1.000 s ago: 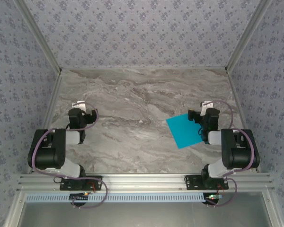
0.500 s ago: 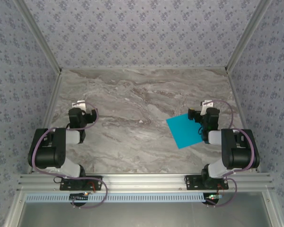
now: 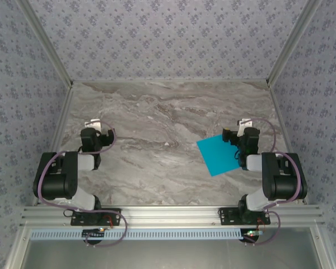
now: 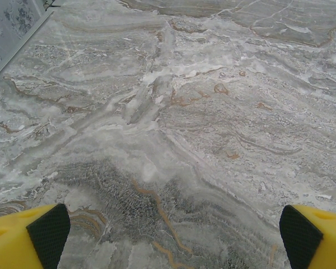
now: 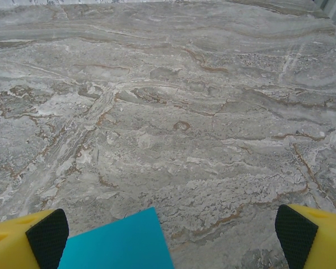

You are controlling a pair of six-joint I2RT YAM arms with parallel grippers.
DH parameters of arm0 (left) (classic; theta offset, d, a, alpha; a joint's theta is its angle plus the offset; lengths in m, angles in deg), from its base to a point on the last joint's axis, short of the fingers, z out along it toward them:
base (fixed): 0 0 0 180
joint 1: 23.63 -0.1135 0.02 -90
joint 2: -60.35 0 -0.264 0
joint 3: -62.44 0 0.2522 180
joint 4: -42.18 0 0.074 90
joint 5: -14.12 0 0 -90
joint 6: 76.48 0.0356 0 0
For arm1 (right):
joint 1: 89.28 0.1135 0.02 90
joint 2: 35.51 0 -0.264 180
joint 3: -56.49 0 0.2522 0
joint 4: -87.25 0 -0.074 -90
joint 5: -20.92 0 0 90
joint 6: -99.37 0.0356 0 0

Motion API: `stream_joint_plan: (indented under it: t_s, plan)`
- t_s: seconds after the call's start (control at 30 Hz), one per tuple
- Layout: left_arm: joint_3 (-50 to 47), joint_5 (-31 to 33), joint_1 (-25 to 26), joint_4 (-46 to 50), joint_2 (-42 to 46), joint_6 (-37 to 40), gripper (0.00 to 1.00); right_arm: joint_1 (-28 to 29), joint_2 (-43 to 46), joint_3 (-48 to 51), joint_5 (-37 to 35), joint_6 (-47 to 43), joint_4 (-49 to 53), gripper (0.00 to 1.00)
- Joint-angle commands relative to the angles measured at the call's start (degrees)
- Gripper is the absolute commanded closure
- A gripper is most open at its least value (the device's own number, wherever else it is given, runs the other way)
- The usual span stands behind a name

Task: Fold a paper plane with a square sheet of paper (pick it up from the middle)
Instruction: Move the square sheet of paper to the center of the table.

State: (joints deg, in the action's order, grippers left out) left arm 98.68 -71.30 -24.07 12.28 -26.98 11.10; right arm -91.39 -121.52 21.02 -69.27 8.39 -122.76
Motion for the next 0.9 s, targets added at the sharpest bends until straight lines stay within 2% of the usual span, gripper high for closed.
stream_joint_plan:
  t_s: [0.0, 0.13, 0.2, 0.27, 0.4, 0.47, 0.57, 0.67, 0.77, 0.87]
  plan:
    - [2.0, 1.6, -0.4, 1.9, 3.6, -0.5, 0.01, 0.4, 5.5, -3.1, -1.9, -0.1, 6.5, 0.0]
    - [6.6, 4.5, -0.4, 16.0, 9.9, -3.7, 0.01, 0.5, 16.0, -6.0, -7.3, 5.3, 18.9, 0.0]
    - [10.1, 7.1, -0.4, 25.1, 13.0, -8.8, 0.01, 0.6, 19.4, -10.0, -7.8, 11.0, 30.1, 0.0]
    - [14.2, 7.0, -0.3, 34.7, 15.2, -14.3, 0.01, 1.4, 20.7, -14.1, -7.7, 15.6, 40.9, 0.0]
    - [24.0, 1.9, -0.2, 54.0, 16.2, -20.8, 0.01, 4.2, 21.4, -18.3, -3.6, 25.2, 53.0, 0.0]
    - [27.6, -0.4, 0.5, 59.7, 15.6, -21.4, 0.01, 5.0, 20.5, -18.9, 1.3, 29.5, 56.0, 0.0]
    - [30.7, -3.8, 0.9, 65.0, 14.4, -23.3, 0.01, 6.2, 16.9, -20.3, 7.8, 35.4, 60.2, 0.0]
    - [31.6, -8.1, 0.8, 66.0, 13.9, -25.0, 0.01, 8.6, 11.7, -20.9, 10.8, 39.2, 61.9, 0.0]
    - [32.5, -12.2, 0.8, 66.2, 13.1, -25.1, 0.01, 11.9, 6.5, -21.4, 10.1, 40.4, 61.4, 0.0]
    - [33.2, -13.7, 0.8, 67.2, 12.2, -24.6, 0.01, 14.0, 2.9, -21.6, 9.2, 41.7, 60.5, 0.0]
